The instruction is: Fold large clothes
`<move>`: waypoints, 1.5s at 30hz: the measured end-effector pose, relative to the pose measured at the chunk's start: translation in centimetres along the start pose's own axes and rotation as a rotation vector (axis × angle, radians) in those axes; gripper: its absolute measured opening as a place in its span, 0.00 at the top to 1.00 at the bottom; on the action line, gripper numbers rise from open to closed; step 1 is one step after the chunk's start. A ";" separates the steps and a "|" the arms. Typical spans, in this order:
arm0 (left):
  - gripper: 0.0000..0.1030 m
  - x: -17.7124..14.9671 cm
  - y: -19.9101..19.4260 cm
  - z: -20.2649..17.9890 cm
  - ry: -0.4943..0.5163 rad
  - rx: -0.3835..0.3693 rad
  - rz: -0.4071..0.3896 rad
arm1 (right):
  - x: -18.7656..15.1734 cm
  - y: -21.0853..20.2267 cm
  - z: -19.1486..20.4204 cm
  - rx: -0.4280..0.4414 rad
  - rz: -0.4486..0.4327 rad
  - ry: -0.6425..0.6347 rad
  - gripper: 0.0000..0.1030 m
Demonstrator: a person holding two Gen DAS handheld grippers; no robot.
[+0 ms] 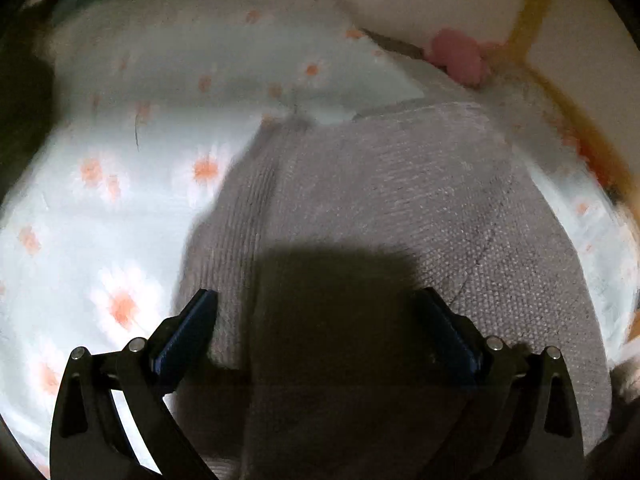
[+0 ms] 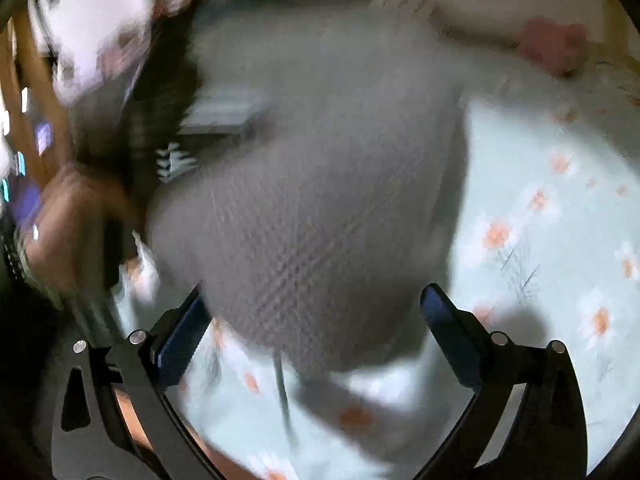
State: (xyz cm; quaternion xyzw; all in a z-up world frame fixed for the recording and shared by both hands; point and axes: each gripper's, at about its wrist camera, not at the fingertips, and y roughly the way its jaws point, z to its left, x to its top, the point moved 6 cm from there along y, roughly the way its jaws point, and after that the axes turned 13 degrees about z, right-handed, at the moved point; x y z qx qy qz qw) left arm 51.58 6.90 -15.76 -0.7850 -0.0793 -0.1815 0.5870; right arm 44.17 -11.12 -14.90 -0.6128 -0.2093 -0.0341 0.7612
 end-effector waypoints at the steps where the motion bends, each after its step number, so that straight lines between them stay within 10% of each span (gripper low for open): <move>1: 0.05 -0.2 -0.3 0.9 -0.047 -0.039 -0.010 | -1.5 2.5 0.9 -0.071 0.101 -0.057 0.03; 3: 0.05 -0.6 -0.1 1.1 -0.046 -0.062 -0.006 | -3.4 3.6 3.8 -0.267 0.066 -0.249 0.03; 10: 0.05 -1.5 -0.4 1.0 -0.037 -0.038 -0.052 | 0.6 -9.2 4.4 0.237 -0.192 -0.207 0.03; 15: 0.05 -1.3 -0.9 1.4 -0.027 -0.026 -0.063 | 10.7 -13.8 -2.6 0.176 -0.335 0.108 0.03; 18: 0.05 -1.4 -1.0 1.2 -0.013 -0.004 -0.081 | 17.4 -9.9 -7.5 -0.009 -0.171 0.341 0.03; 22: 0.05 -1.6 -1.2 0.8 0.013 0.039 -0.103 | 22.3 -0.3 -8.4 -0.190 0.119 0.303 0.04; 25: 0.05 -1.6 -0.9 0.9 0.019 0.042 -0.089 | 21.0 5.2 -9.0 -0.319 0.212 0.219 0.03; 35: 0.05 -1.4 -1.0 0.9 0.024 0.047 -0.084 | 13.3 -4.3 -6.5 -0.030 0.025 0.221 0.03; 42: 0.05 -0.2 -5.7 0.6 -0.019 0.113 -0.214 | 7.4 -2.0 -4.5 -0.060 0.033 0.220 0.04; 45: 0.05 -0.3 -3.7 0.1 0.045 0.195 -0.121 | 7.7 -5.2 -2.8 -0.073 -0.041 0.148 0.03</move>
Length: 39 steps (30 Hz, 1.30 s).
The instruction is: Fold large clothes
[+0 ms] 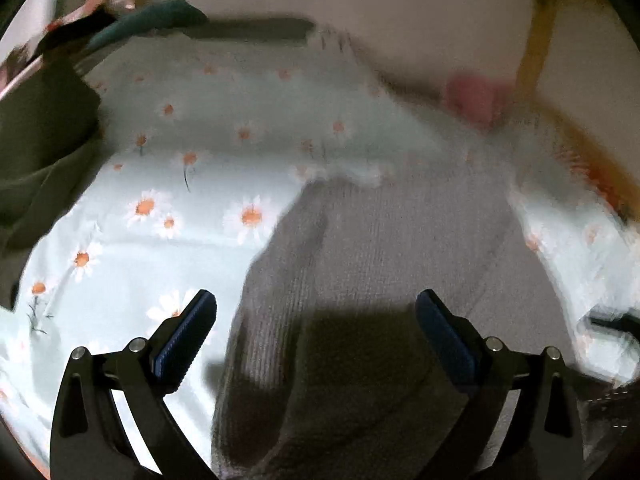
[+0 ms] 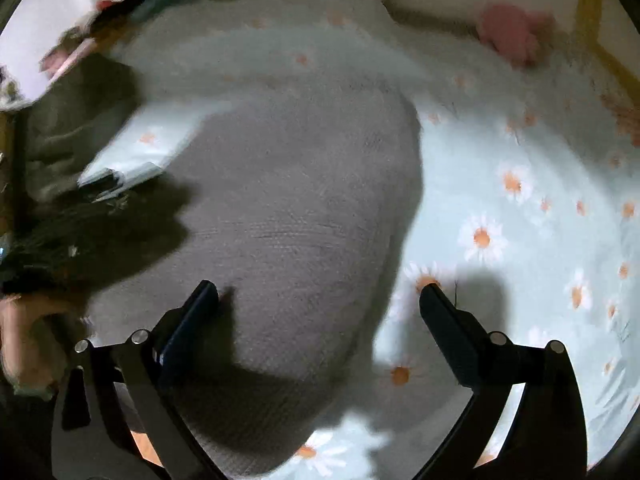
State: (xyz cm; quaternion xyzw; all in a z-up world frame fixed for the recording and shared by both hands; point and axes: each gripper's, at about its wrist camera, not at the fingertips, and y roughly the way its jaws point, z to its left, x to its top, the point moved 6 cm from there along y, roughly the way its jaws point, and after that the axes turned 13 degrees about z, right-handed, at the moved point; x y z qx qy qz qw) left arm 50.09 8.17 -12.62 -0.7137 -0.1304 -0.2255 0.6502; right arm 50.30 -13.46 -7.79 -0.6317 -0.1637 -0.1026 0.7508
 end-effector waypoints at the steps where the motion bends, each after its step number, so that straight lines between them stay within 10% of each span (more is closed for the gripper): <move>1: 0.04 -0.6 1.8 -0.3 0.030 0.034 0.054 | -0.3 -0.2 1.0 0.029 -0.003 -0.036 0.03; 7: 0.04 -0.8 3.1 1.1 -0.035 -0.048 0.037 | -1.1 4.6 2.3 0.087 0.065 -0.092 0.03; 14: 0.04 -0.9 2.9 0.7 -0.003 0.000 -0.001 | -0.4 2.9 3.6 -0.036 0.031 -0.127 0.03; 21: 0.04 -1.1 2.4 0.5 -0.005 0.014 0.000 | -0.5 5.0 2.8 0.038 0.056 -0.082 0.03; 34: 0.04 -5.5 -1.0 0.9 -0.085 -0.054 -0.005 | -2.2 0.9 -3.5 0.393 -0.052 0.197 0.03; 39: 0.04 -6.2 -0.6 1.1 -0.103 -0.103 0.020 | 0.2 6.8 -4.5 0.624 0.143 0.291 0.03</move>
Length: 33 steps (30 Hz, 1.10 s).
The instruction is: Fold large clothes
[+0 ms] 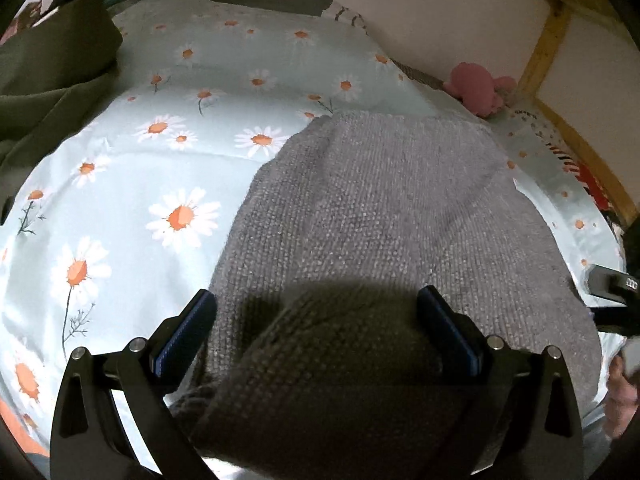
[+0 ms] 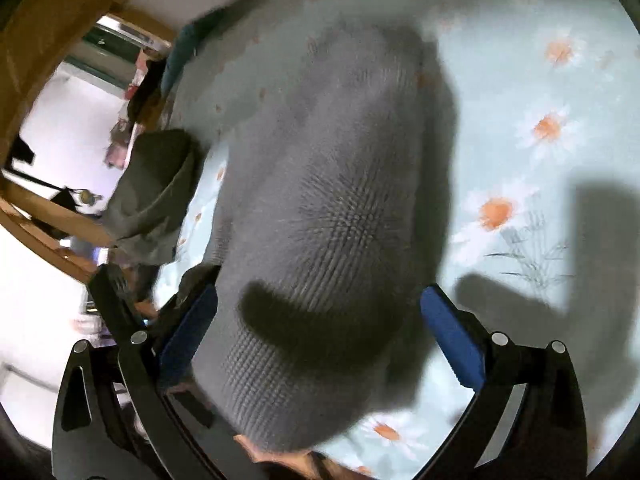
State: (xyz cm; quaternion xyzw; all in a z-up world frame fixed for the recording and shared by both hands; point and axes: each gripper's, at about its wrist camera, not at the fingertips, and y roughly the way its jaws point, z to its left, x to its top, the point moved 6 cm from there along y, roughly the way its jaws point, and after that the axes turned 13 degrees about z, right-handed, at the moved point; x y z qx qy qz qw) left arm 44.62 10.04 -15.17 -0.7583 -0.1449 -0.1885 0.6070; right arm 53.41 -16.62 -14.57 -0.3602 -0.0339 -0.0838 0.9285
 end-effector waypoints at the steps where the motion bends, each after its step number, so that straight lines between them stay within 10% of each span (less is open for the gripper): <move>1: 0.04 -0.1 0.0 0.0 0.001 0.001 0.001 | 0.5 1.7 -0.3 0.067 0.048 0.015 0.02; 6: 0.04 -1.2 -0.3 0.8 -0.034 -0.024 0.010 | 0.9 3.9 0.5 0.164 0.042 0.005 0.03; 10: 0.04 -2.1 -1.1 2.2 -0.117 -0.091 -0.002 | -0.3 4.3 1.0 0.151 0.060 -0.016 0.31; 20: 0.05 -10.5 -8.1 3.8 -0.528 -0.442 -0.126 | -0.3 4.2 0.2 0.215 0.007 0.055 0.39; 24: 0.05 -13.9 -4.1 2.6 -0.767 -0.688 0.025 | -0.7 4.0 0.1 0.215 0.002 0.062 0.39; 33: 0.05 -11.8 -1.7 1.3 -0.758 -0.833 -0.092 | -2.2 4.3 0.4 0.223 0.013 0.064 0.39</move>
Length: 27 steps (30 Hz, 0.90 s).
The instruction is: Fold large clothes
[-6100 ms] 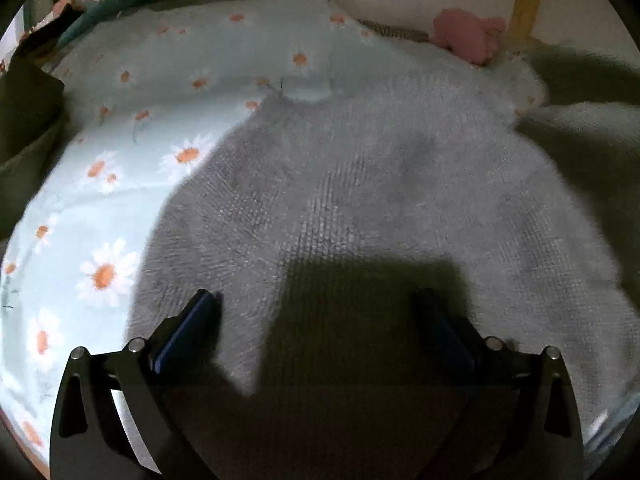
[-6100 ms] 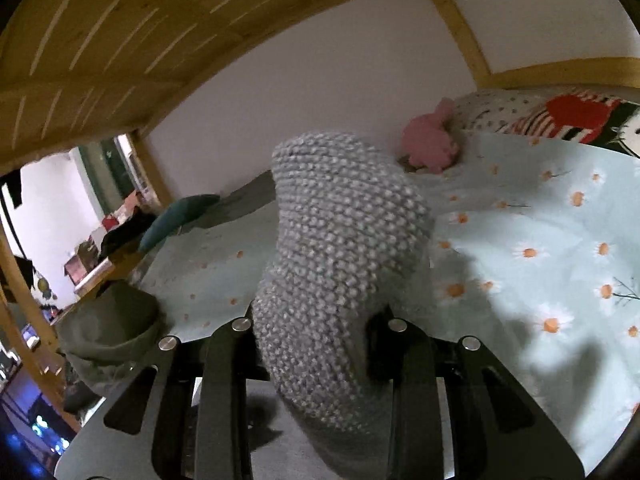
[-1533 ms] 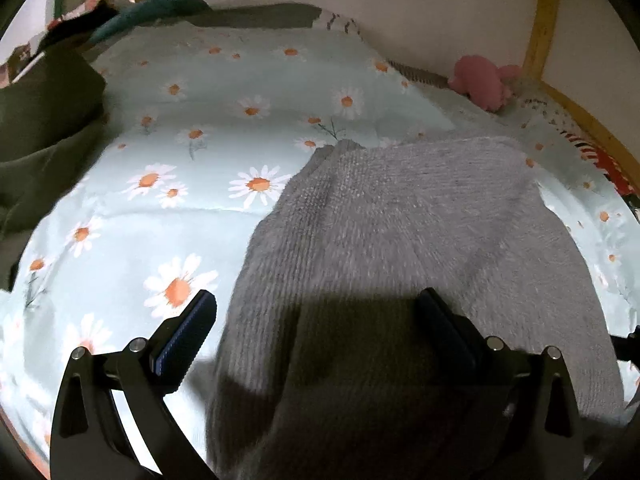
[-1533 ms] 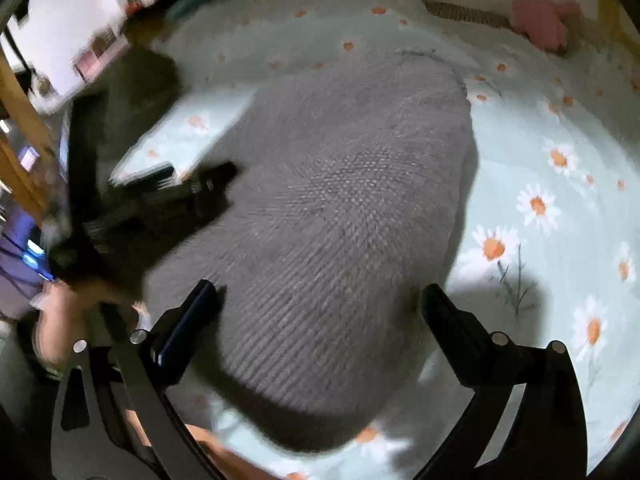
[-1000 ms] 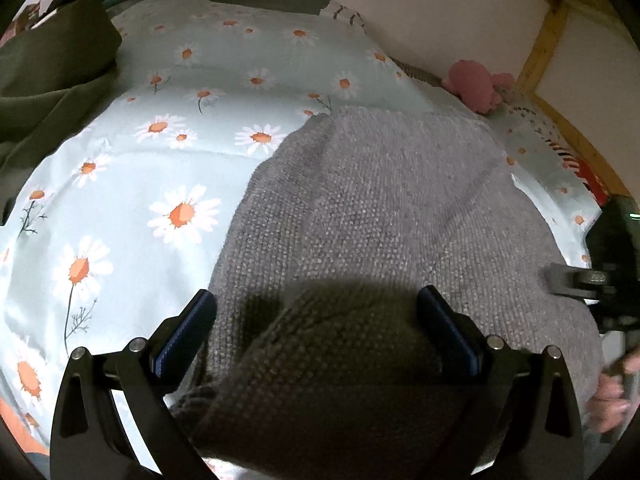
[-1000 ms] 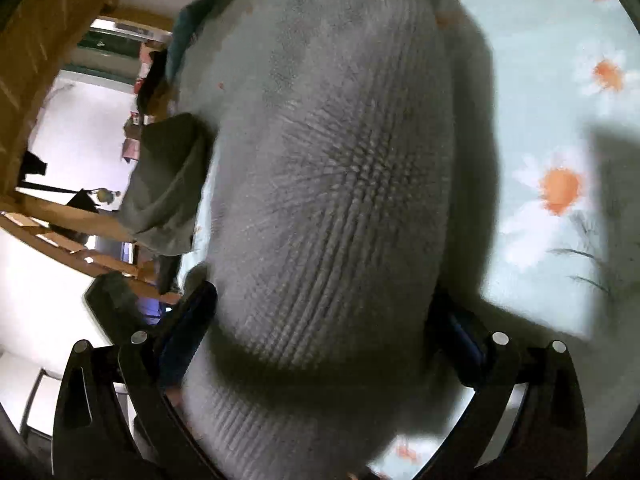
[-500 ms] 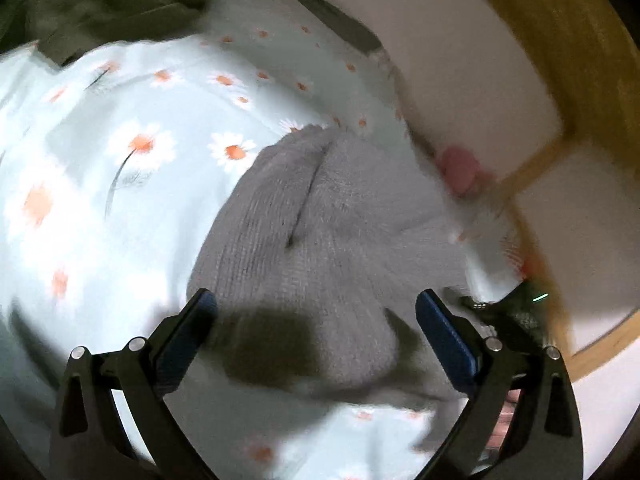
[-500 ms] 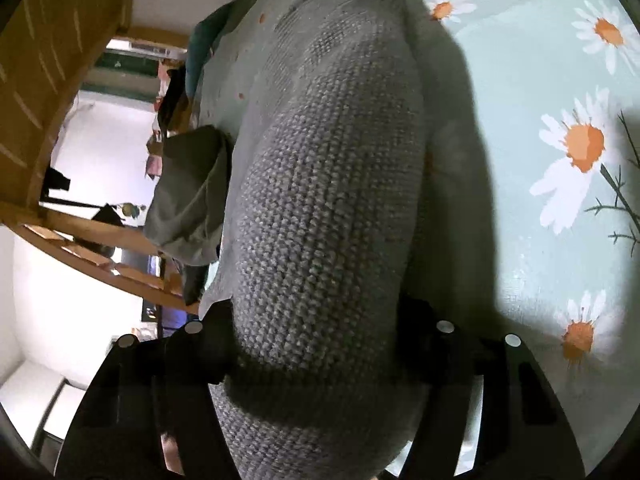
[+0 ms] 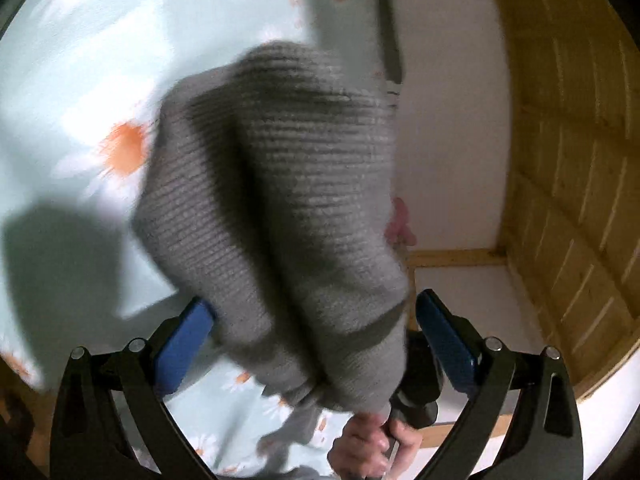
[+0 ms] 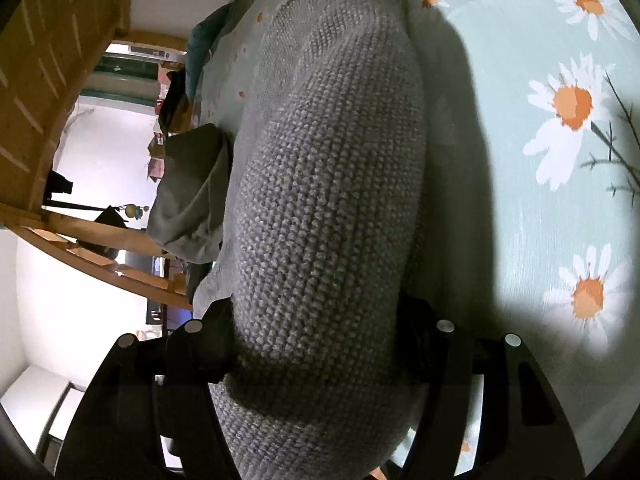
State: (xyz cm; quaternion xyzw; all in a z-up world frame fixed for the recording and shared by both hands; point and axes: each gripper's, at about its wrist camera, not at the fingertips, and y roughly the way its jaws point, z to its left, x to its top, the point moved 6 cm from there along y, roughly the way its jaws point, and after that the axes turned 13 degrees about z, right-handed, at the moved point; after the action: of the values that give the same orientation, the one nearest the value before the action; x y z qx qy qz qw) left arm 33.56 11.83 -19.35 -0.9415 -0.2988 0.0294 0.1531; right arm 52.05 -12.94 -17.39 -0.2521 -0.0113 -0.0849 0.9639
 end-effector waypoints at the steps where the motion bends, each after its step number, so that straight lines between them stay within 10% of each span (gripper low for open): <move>1: 0.05 0.1 0.5 -0.1 0.012 0.024 0.007 | 0.0 0.0 -0.1 0.004 0.000 0.001 0.39; 12: 0.05 0.9 3.6 -0.1 0.021 0.125 0.160 | -0.3 0.1 0.8 -0.023 0.010 -0.050 0.35; 18: 0.30 0.9 3.0 -0.8 0.110 0.212 0.185 | -3.4 -0.4 1.4 -0.021 0.078 -0.095 0.42; 20: 0.30 0.4 3.1 -0.5 0.117 0.215 0.208 | -4.4 -0.4 1.0 -0.050 0.090 -0.096 0.36; 22: 0.30 0.1 3.8 -0.3 0.134 0.223 0.240 | -4.2 0.1 0.2 -0.032 0.093 -0.061 0.02; 27: 0.30 1.0 5.7 -1.4 0.171 0.244 0.269 | -3.0 1.8 0.8 -0.118 0.052 -0.036 0.02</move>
State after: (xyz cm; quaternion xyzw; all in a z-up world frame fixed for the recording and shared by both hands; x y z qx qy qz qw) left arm 37.76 7.65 -19.75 -0.9464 -0.1506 0.0055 0.2858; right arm 49.37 -10.56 -17.77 -0.3104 -0.0171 -0.0556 0.9488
